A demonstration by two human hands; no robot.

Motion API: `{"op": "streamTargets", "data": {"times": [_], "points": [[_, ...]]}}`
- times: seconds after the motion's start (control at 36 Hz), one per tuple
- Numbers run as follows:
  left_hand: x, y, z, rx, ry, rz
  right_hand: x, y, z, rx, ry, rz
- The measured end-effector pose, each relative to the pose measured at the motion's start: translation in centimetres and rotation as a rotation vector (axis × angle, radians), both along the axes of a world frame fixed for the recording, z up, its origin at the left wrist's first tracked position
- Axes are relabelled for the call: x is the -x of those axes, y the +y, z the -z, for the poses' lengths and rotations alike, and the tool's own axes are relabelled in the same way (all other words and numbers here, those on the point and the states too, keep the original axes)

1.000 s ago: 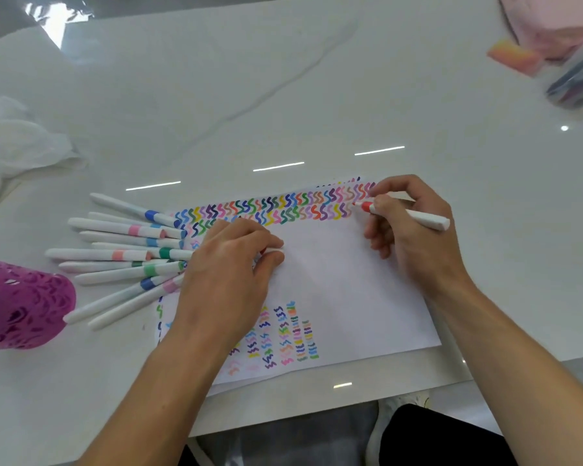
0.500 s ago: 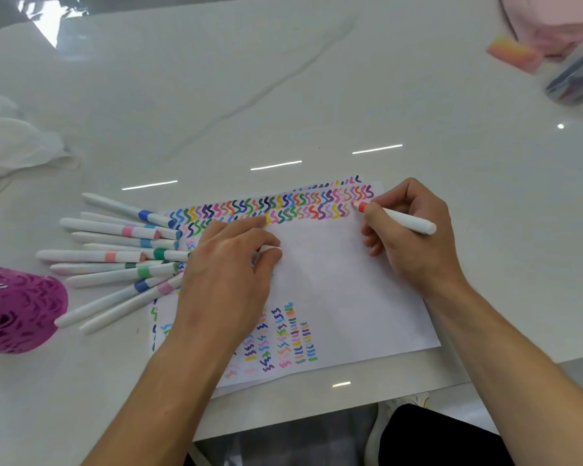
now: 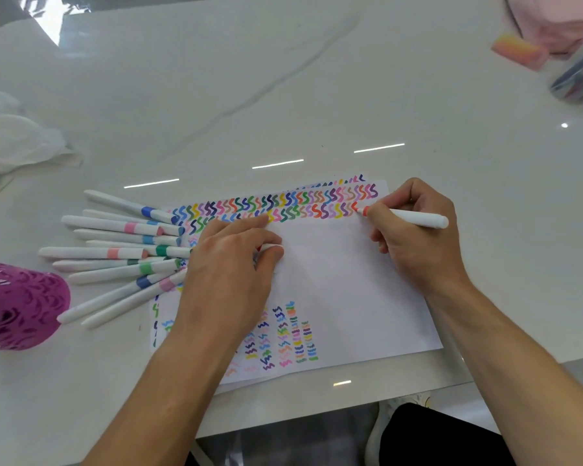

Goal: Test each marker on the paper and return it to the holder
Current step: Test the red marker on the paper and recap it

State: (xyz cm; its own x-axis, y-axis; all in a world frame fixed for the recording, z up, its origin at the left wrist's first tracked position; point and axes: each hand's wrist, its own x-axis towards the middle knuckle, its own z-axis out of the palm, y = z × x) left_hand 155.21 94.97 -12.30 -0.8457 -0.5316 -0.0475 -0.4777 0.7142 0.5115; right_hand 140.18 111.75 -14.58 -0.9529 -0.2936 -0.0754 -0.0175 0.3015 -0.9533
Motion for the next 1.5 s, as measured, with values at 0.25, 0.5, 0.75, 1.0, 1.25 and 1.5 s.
{"op": "streamTargets", "data": {"times": [0.25, 0.5, 0.75, 1.0, 1.25, 1.5], "points": [[0.1, 0.1, 0.2, -0.005, 0.023, 0.010, 0.2, 0.0, 0.4, -0.015, 0.000, 0.015], [0.0, 0.1, -0.1, 0.024, 0.013, 0.003, 0.3, 0.2, 0.0, 0.157, -0.048, 0.006], [-0.5, 0.0, -0.2, 0.074, -0.005, -0.008, 0.6, -0.3, -0.6, 0.204, 0.135, -0.022], [-0.9, -0.1, -0.3, 0.077, 0.000, -0.035, 0.1, -0.7, 0.6, -0.206, 0.309, -0.275], [-1.1, -0.1, -0.3, 0.095, -0.010, -0.064, 0.6, -0.7, 1.3, -0.226, 0.314, -0.245], [-1.3, -0.1, -0.2, 0.109, -0.012, -0.122, 0.7, -0.8, 1.7, -0.263, 0.347, -0.234]]}}
